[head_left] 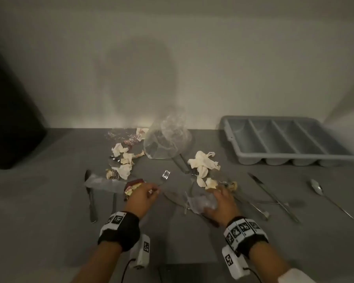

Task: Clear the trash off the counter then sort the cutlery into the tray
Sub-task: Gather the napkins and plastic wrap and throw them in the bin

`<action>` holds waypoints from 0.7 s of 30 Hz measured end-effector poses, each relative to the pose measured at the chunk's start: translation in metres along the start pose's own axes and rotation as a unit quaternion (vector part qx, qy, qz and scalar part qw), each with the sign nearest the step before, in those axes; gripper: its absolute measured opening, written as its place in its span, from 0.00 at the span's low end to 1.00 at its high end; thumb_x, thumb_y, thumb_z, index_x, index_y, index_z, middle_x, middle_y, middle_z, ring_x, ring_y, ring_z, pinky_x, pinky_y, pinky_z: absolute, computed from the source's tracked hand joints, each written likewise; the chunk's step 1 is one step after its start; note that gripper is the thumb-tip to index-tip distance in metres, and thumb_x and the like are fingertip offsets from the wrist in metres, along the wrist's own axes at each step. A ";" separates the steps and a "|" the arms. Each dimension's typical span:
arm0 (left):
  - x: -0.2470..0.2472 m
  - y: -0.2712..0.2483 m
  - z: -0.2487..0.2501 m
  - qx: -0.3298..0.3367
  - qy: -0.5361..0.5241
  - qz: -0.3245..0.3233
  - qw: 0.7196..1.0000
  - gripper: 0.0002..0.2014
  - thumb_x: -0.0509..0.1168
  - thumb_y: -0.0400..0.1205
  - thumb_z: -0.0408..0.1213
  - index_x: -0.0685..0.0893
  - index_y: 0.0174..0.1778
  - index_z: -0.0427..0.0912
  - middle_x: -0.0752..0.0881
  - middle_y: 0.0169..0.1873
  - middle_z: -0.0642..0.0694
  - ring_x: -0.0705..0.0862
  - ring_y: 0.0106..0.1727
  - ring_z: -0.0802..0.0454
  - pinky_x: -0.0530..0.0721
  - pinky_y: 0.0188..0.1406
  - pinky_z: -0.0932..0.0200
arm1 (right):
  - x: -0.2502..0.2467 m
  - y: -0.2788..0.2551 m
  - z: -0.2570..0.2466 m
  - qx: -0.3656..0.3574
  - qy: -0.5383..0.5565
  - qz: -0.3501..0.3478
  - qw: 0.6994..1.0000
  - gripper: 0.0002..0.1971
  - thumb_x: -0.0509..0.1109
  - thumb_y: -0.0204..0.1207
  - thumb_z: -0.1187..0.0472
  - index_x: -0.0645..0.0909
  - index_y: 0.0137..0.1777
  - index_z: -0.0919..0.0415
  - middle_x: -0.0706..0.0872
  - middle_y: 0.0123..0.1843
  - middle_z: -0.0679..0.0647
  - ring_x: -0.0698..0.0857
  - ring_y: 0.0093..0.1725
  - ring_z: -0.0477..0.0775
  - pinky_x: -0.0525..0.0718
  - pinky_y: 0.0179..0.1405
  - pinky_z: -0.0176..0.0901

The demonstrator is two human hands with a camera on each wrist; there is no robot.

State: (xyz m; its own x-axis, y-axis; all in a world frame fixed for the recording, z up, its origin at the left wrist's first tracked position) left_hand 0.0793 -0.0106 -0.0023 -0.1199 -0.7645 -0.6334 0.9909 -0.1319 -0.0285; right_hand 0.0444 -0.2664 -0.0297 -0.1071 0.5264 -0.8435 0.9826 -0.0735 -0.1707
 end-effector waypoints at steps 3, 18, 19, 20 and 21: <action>-0.012 0.028 -0.001 0.016 0.002 -0.006 1.000 0.06 0.67 0.77 0.37 0.88 0.47 0.44 0.86 0.44 0.46 0.84 0.45 0.48 0.83 0.52 0.52 | 0.013 0.029 -0.005 0.038 -0.068 -0.025 0.997 0.44 0.76 0.60 0.46 0.56 0.75 0.39 0.52 0.81 0.54 0.52 0.80 0.63 0.57 0.79 0.61; -0.037 0.066 -0.071 -0.062 0.099 -0.065 0.991 0.39 0.79 0.63 0.46 0.70 0.69 0.52 0.66 0.72 0.42 0.71 0.71 0.40 0.74 0.73 0.46 | 0.025 0.078 -0.004 0.081 -0.165 -0.106 0.977 0.18 0.60 0.77 0.62 0.75 0.67 0.57 0.75 0.72 0.57 0.74 0.69 0.60 0.72 0.71 0.49; -0.032 0.064 -0.074 -0.070 0.097 -0.078 0.990 0.41 0.79 0.63 0.46 0.67 0.70 0.52 0.64 0.74 0.41 0.70 0.72 0.39 0.73 0.74 0.45 | 0.025 0.078 -0.002 0.085 -0.143 -0.106 0.980 0.17 0.60 0.77 0.63 0.77 0.65 0.59 0.77 0.70 0.59 0.76 0.68 0.60 0.73 0.70 0.48; -0.028 0.063 -0.076 -0.079 0.092 -0.083 0.989 0.42 0.78 0.63 0.47 0.66 0.72 0.52 0.63 0.76 0.41 0.69 0.73 0.39 0.72 0.75 0.44 | 0.024 0.078 -0.001 0.084 -0.118 -0.101 0.984 0.15 0.61 0.78 0.64 0.78 0.63 0.61 0.79 0.69 0.61 0.77 0.67 0.59 0.74 0.69 0.48; -0.025 0.062 -0.078 -0.089 0.090 -0.083 0.989 0.43 0.78 0.64 0.47 0.64 0.73 0.52 0.62 0.76 0.42 0.69 0.74 0.39 0.71 0.76 0.44 | 0.021 0.079 0.000 0.081 -0.087 -0.089 0.989 0.14 0.62 0.78 0.65 0.80 0.62 0.63 0.81 0.66 0.62 0.79 0.65 0.60 0.74 0.69 0.48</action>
State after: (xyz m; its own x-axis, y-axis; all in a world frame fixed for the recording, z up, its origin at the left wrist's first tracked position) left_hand 0.1487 0.0497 -0.0488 -0.2852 -0.6153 -0.7349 0.9554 -0.1215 -0.2690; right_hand 0.1195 -0.2608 -0.0612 -0.3138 0.3911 -0.8652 0.9101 -0.1358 -0.3915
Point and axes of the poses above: each hand's wrist, its own y-axis towards the middle knuckle, its own x-axis out of the palm, z = x × y, the point moved 8 cm from there along y, towards the middle knuckle
